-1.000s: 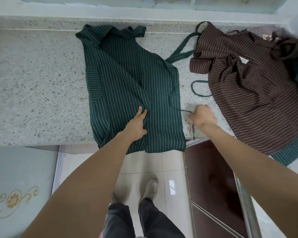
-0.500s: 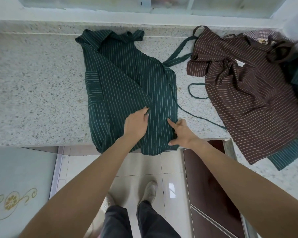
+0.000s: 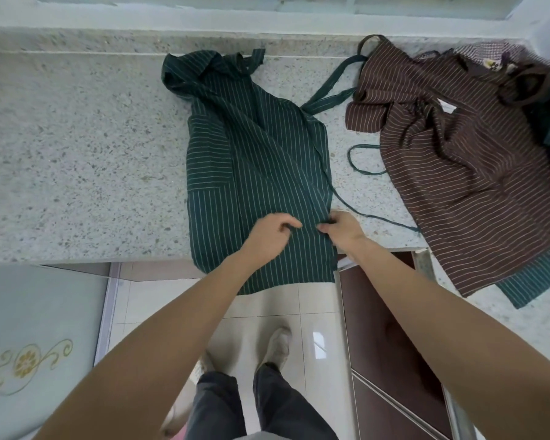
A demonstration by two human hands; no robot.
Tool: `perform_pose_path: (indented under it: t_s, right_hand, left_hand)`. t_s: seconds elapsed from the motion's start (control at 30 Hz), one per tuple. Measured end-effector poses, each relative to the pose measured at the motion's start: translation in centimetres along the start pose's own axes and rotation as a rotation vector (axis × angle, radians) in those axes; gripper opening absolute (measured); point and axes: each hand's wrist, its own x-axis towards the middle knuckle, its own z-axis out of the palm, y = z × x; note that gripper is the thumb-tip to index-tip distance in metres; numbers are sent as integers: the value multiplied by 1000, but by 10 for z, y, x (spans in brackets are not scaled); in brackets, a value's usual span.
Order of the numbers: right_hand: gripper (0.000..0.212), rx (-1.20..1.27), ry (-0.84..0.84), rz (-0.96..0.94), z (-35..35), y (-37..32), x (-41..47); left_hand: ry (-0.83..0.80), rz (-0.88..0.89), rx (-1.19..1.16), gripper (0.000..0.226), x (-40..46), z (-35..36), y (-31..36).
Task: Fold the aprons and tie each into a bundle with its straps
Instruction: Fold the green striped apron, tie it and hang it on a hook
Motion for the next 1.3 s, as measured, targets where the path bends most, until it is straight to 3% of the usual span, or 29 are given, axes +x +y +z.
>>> perform_pose_path:
  t_s: [0.1, 0.2, 0.3, 0.43, 0.6, 0.7, 0.8, 0.87, 0.93, 1.0, 1.03, 1.17, 1.3]
  right_hand:
    - [26, -26, 48, 6, 0, -5, -2]
    - [28, -50, 78, 15, 1, -9, -4]
    - [31, -102, 133, 20, 4, -10, -6]
    - [29, -105, 185, 34, 4, -9, -5]
    - [26, -147, 162, 47, 3, -11, -4]
    - [24, -133, 143, 46, 3, -12, -6]
    - [19, -65, 173, 40, 6, -7, -8]
    - [20, 35, 182, 55, 6, -4, -12]
    - [23, 117, 181, 81, 5, -1, -12]
    - [26, 167, 179, 103, 6, 2, -11]
    - [28, 182, 182, 110, 6, 1, -11]
    - [28, 141, 211, 96, 6, -2, -12]
    - [25, 121, 265, 93, 5, -2, -13]
  left_hand:
    - [463, -163, 271, 36, -8, -26, -18]
    - [655, -459, 334, 54, -9, -42, -37]
    - [635, -614, 110, 55, -7, -53, -45]
    - [605, -541, -167, 37, -10, -65, -56]
    - [569, -524, -206, 40, -15, -79, -60]
    - [650, -546, -212, 41, -15, -90, -63]
    - [693, -569, -346, 58, -18, -93, -63]
    - [558, -572, -494, 70, -21, -91, -61]
    - [333, -572, -608, 63, -24, -90, -58]
    - [193, -565, -578, 53, -28, -92, -56]
    - [196, -550, -502, 52, -28, -93, -57]
    - [389, -539, -180, 49, -31, -98, -57]
    - [450, -574, -192, 58, -32, -95, -60]
